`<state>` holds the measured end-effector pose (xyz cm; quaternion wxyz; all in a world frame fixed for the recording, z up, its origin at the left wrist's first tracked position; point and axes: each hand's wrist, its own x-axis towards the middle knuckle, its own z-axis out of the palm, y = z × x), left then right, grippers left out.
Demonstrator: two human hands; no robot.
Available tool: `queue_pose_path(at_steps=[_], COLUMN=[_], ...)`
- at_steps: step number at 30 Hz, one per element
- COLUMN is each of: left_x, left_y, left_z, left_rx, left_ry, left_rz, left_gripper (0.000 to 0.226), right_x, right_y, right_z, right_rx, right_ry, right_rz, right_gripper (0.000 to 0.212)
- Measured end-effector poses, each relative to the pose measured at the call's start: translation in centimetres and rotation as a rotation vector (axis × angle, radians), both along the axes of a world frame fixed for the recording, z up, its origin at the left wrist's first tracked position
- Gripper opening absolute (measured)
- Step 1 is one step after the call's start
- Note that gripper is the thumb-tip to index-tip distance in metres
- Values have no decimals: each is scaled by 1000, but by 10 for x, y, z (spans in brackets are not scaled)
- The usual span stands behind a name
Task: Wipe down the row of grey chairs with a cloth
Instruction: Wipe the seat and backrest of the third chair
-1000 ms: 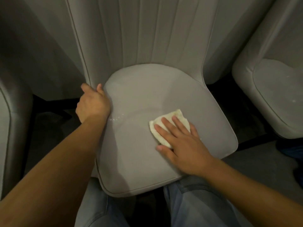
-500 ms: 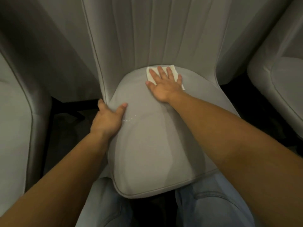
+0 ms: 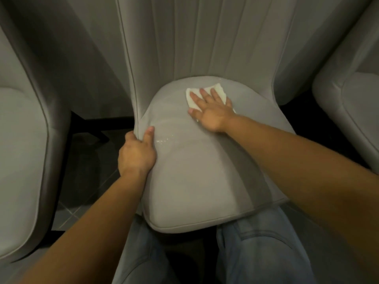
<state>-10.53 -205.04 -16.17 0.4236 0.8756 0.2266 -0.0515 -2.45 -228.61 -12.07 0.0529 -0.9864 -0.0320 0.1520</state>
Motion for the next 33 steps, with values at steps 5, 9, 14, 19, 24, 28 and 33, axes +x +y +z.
queue_pose_path(at_steps=[5,9,14,19,24,28,33], left_x=[0,-3,-2,-1,0,0,2], left_y=[0,0,0,-1,-1,-1,0], left_z=[1,2,0,-4,-7,-8,-10], left_rx=[-8,-28,-23,13,57,88,89], left_ry=[11,-2,-16,-46,-79,-87,-92], left_rz=[-13,-10,-12,-1,8,-3,5], left_gripper=[80,78,79,80,82,81,84], right_x=[-129,-209,-181,-83,-16,-24,-117], right_y=[-17,-42,-66,-104,-122,-117,-123], right_z=[7,14,15,8,12,11,6], right_rx=[6,4,-26,-64,-78,-54,-42], right_ry=[-41,-71,-46,-73,-27,-52,-154], right_rz=[154,134,51,-114,-167,-201,-206], right_gripper=[66,64,69,78,77,76,68])
